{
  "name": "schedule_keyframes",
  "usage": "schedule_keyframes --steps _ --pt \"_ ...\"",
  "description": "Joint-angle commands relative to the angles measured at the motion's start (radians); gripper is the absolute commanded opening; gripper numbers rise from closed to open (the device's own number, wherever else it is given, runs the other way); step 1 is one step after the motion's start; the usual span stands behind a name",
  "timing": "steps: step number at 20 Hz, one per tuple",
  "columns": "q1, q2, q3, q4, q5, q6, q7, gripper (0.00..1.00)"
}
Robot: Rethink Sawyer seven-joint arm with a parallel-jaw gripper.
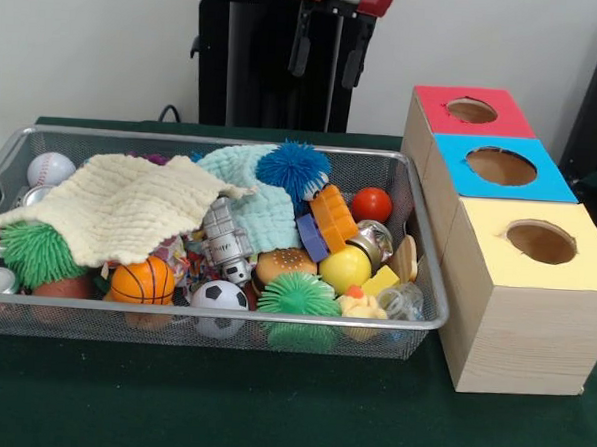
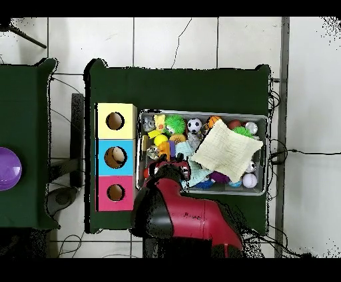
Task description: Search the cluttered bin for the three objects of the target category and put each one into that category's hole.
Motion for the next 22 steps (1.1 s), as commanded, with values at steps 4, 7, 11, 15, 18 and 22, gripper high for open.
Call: schedule_keyframes --steps 4,7,11,15,18,22 --pt "-0.064 0.089 0.122 -0.02 -0.037 -0.004 0.098 1.0" --pt "-0.082 0.114 0.129 -0.032 -0.056 -0.026 0.088 1.0" --pt "-0.098 0.15 0.141 -0.048 -0.072 -0.057 0.083 1.0" --pt "-0.108 0.17 0.172 -0.04 -0.063 -0.11 0.114 1.0" --pt "-0.09 0.16 0.181 -0.022 -0.04 -0.13 0.146 1.0" --pt "-0.036 0.161 0.127 -0.017 -0.019 -0.151 0.165 1.0"
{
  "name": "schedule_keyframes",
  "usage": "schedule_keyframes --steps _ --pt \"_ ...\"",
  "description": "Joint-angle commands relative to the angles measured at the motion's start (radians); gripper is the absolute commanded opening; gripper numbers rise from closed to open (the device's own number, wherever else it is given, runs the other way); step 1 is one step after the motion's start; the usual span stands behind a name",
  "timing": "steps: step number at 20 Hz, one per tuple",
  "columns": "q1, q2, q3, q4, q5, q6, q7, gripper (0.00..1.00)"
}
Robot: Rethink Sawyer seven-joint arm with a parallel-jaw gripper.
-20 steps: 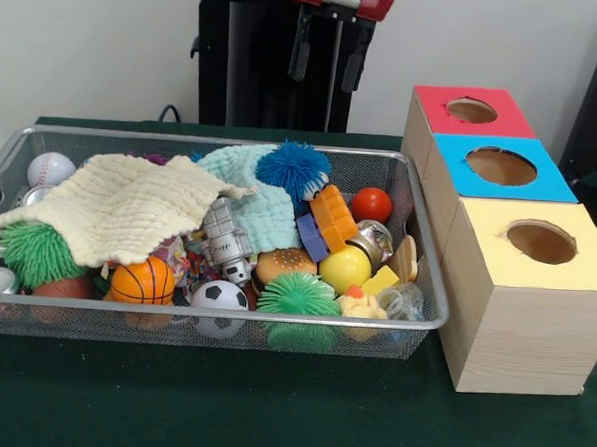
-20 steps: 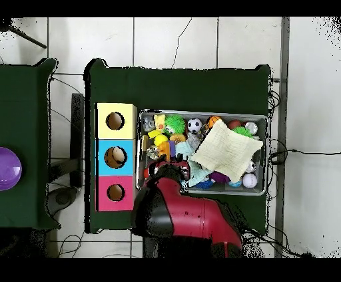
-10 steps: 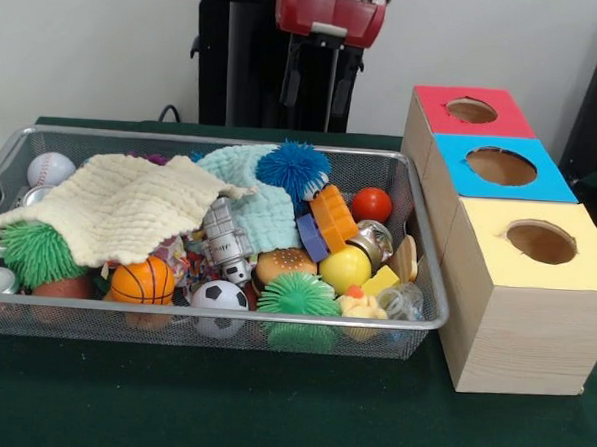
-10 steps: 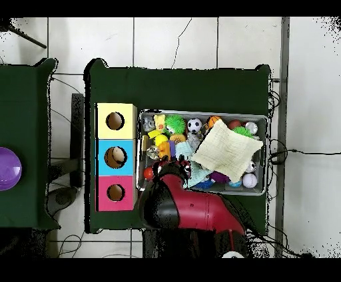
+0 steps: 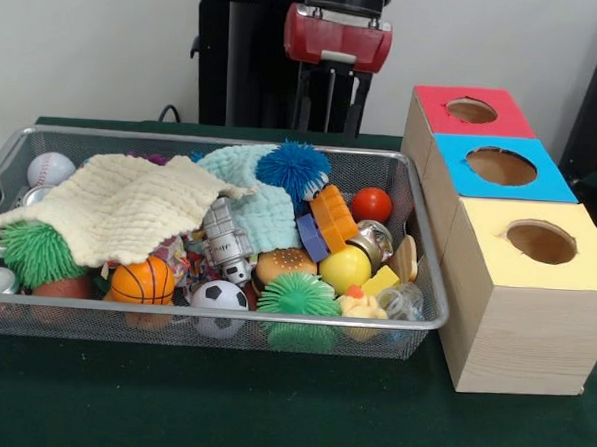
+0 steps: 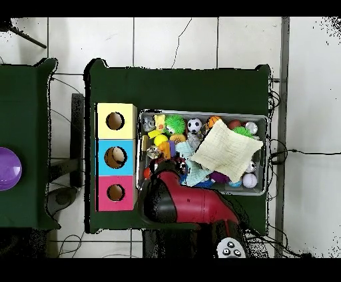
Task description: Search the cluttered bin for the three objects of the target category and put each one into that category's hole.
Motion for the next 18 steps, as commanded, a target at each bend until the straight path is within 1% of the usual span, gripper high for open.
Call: schedule_keyframes --steps 1,2,5,6,8,11,12,14,17,18 --pt "0.05 0.033 0.018 -0.018 -0.017 -0.07 0.162 1.0" --pt "0.069 0.027 -0.027 -0.028 -0.017 -0.055 0.15 1.0" --pt "0.083 0.025 -0.071 -0.047 -0.025 -0.031 0.126 1.0" --pt "0.098 0.027 -0.094 -0.053 -0.024 -0.019 0.121 1.0" --pt "0.108 0.041 -0.108 -0.059 -0.02 -0.004 0.121 1.0" --pt "0.092 0.08 -0.084 -0.058 -0.024 -0.04 0.129 1.0" --pt "0.068 0.092 -0.047 -0.049 -0.03 -0.058 0.133 1.0" --pt "0.044 0.113 -0.008 -0.043 -0.033 -0.073 0.14 1.0" --pt "0.027 0.134 0.022 -0.037 -0.029 -0.084 0.151 1.0" --pt "0.012 0.138 0.046 -0.03 -0.029 -0.085 0.155 1.0"
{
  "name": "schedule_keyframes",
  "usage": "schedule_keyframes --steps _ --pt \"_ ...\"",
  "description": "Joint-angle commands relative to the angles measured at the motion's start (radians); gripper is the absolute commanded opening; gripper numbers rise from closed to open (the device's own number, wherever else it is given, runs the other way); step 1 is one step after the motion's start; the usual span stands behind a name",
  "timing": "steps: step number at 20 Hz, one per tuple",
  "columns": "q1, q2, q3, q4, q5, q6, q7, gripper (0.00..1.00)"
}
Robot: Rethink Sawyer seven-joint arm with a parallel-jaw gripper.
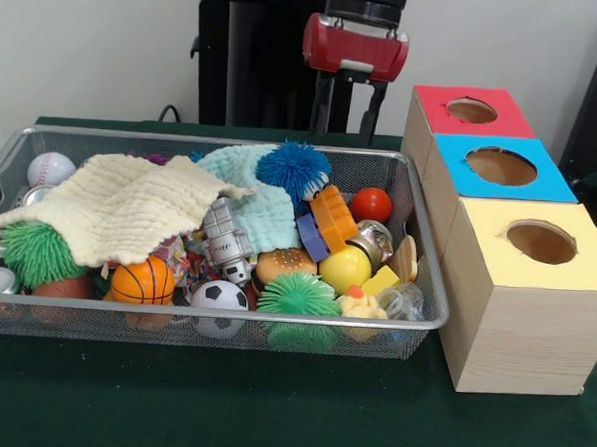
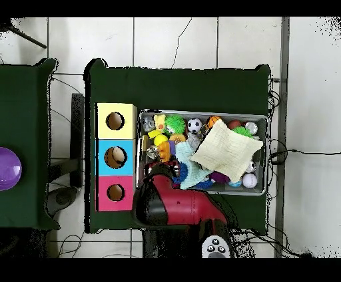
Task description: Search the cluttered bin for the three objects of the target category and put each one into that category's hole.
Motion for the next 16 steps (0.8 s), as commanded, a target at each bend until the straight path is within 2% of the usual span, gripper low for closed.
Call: schedule_keyframes --steps 1,2,6,16 --pt "-0.065 0.093 0.114 -0.021 -0.028 -0.066 0.16 1.0" --pt "-0.094 0.102 0.157 -0.01 -0.034 -0.092 0.173 1.0" --pt "-0.142 0.144 0.247 0.016 -0.04 -0.216 0.239 1.0" --pt "-0.094 0.183 0.269 0.08 0.064 -0.436 0.37 1.0"
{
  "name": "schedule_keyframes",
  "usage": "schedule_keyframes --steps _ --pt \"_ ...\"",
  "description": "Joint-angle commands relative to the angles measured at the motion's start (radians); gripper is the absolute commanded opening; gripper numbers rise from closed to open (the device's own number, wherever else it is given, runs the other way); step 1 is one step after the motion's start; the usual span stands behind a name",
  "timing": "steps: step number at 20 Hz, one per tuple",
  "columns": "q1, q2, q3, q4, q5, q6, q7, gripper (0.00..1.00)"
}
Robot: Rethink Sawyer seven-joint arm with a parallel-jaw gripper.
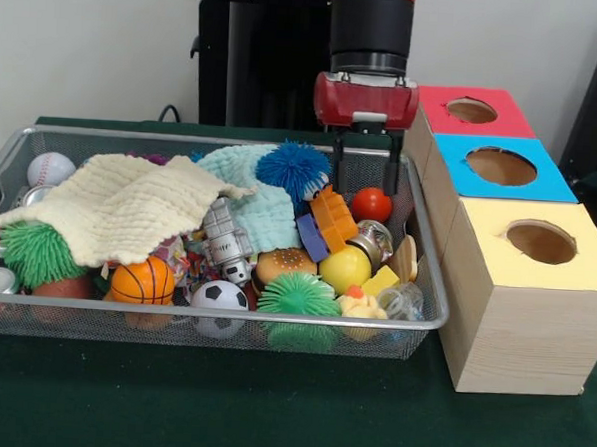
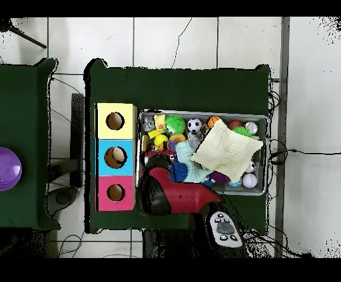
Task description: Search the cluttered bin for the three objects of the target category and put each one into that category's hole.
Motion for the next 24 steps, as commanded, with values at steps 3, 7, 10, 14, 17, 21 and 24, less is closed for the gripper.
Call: schedule_keyframes --steps 3,7,10,14,17,21,24 --pt "0.059 0.059 0.086 0.08 0.114 -0.164 0.369 1.0" --pt "0.134 0.071 0.01 0.087 0.197 -0.217 0.363 1.0" --pt "0.157 0.087 -0.031 0.07 0.213 -0.254 0.342 1.0" --pt "0.18 0.102 -0.08 0.028 0.228 -0.271 0.299 1.0" --pt "0.192 0.107 -0.108 -0.002 0.225 -0.252 0.26 1.0" --pt "0.206 0.106 -0.146 -0.045 0.21 -0.198 0.2 1.0" --pt "0.203 0.098 -0.153 -0.062 0.193 -0.178 0.19 1.0"
